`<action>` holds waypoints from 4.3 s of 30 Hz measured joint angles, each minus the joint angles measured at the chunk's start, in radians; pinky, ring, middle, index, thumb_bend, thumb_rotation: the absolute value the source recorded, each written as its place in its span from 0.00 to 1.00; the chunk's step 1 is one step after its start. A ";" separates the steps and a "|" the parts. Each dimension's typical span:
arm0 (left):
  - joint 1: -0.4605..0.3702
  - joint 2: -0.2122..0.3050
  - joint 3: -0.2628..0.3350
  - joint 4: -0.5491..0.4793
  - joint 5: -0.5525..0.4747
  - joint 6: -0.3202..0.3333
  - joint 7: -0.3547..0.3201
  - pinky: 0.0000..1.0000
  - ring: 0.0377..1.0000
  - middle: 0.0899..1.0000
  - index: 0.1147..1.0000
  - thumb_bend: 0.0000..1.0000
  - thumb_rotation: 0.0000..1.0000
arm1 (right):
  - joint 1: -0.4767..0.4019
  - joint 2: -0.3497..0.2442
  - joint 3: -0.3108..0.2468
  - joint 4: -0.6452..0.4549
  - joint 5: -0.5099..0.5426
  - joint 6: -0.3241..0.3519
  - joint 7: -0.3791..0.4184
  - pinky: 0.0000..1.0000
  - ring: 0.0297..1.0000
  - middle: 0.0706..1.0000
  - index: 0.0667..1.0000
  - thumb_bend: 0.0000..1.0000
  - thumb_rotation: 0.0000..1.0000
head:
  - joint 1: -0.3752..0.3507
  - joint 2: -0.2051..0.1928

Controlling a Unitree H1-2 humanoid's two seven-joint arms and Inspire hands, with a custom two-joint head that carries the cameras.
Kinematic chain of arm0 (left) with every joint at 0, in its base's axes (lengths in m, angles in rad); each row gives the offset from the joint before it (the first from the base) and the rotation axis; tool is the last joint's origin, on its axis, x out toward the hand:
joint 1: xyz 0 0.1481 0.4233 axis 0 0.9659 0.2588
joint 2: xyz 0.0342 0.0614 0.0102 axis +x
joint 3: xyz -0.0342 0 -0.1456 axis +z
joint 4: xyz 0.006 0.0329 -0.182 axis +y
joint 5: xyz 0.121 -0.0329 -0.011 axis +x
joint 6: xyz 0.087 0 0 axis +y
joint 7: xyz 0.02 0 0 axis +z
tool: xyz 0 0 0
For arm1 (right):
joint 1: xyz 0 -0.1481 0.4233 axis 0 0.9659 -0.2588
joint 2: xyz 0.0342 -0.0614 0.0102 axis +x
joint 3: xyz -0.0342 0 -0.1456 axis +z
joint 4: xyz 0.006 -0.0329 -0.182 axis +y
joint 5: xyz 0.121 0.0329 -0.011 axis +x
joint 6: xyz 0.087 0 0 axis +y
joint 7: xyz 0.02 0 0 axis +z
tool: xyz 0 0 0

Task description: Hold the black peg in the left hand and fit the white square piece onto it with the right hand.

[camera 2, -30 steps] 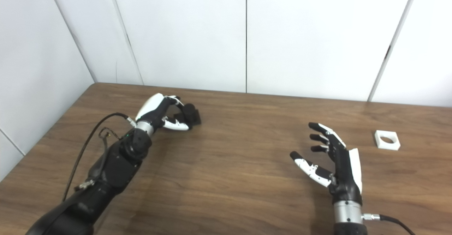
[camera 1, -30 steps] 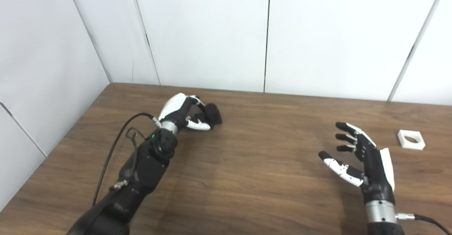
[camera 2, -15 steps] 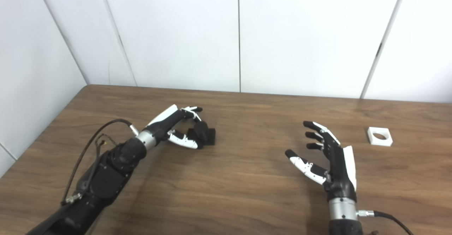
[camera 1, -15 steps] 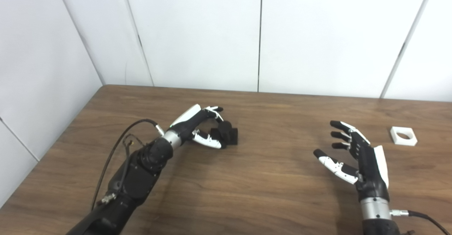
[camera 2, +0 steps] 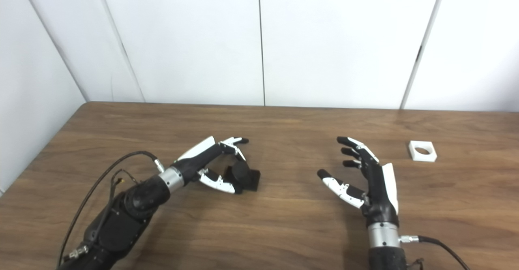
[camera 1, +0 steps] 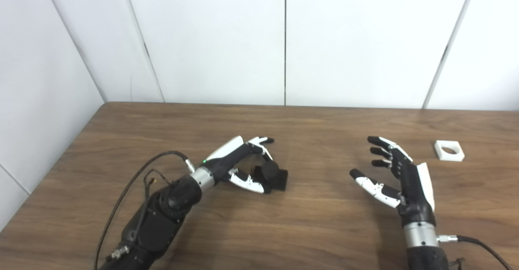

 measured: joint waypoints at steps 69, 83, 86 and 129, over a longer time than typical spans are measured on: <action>0.009 -0.027 -0.022 -0.027 0.005 -0.043 -0.048 0.96 1.00 0.94 0.42 0.52 0.07 | 0.011 0.013 -0.015 -0.046 0.003 0.046 -0.001 0.62 0.73 0.79 0.74 0.57 0.20 | -0.081 0.048; 0.023 -0.004 -0.001 -0.007 -0.012 -0.094 -0.052 0.94 1.00 0.94 0.42 0.52 0.08 | -0.094 -0.303 -0.097 -0.240 -0.071 0.147 0.165 0.55 0.68 0.75 0.71 0.60 0.25 | -0.376 0.000; 0.022 -0.004 0.000 0.006 -0.015 -0.112 -0.049 0.94 1.00 0.94 0.42 0.52 0.08 | -0.143 -0.414 -0.121 -0.248 -0.090 0.176 0.228 0.54 0.67 0.72 0.71 0.61 0.20 | -0.382 -0.003; 0.017 -0.006 0.007 0.074 -0.026 -0.203 -0.014 0.93 1.00 0.94 0.42 0.52 0.07 | -0.660 -0.714 0.275 0.385 -0.389 0.222 0.770 1.00 1.00 0.97 0.84 0.83 0.40 | -0.357 -0.043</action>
